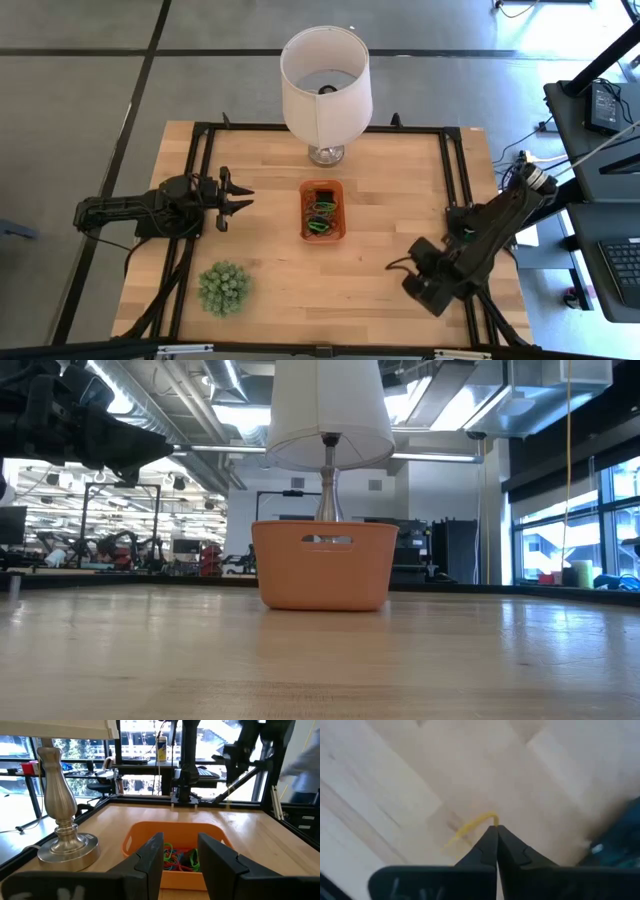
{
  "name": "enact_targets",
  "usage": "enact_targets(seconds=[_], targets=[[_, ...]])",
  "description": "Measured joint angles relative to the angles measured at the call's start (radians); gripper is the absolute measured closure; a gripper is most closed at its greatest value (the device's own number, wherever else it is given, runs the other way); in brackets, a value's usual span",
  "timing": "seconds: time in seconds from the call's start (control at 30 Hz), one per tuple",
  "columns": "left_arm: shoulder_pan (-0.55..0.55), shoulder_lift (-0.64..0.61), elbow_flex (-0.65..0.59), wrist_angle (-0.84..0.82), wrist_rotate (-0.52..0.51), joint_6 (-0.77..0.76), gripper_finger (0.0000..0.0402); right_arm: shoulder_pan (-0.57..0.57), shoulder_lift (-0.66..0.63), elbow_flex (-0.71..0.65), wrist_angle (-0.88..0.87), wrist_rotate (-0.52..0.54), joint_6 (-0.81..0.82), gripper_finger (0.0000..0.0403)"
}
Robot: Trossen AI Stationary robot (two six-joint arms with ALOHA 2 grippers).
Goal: Pick and place rubber bands into bin
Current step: Put the yellow rubber band into the orange bin
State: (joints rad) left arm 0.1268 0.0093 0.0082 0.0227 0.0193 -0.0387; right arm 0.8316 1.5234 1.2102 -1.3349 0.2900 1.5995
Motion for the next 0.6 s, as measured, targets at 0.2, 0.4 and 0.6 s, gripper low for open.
enact_targets(seconds=[0.2,0.4,0.6], targets=[[0.000,0.000,0.000,-0.005,0.000,0.000,0.0288,-0.138,-0.001,0.203,-0.135,0.106,-0.242,0.0401],[0.000,0.000,0.000,-0.005,0.000,0.000,0.0288,-0.345,-0.002,0.373,-0.038,0.162,-0.644,0.0402],[0.000,0.000,0.000,-0.005,0.000,0.000,0.0288,-0.556,-0.003,0.461,0.185,0.138,-1.010,0.0403]])
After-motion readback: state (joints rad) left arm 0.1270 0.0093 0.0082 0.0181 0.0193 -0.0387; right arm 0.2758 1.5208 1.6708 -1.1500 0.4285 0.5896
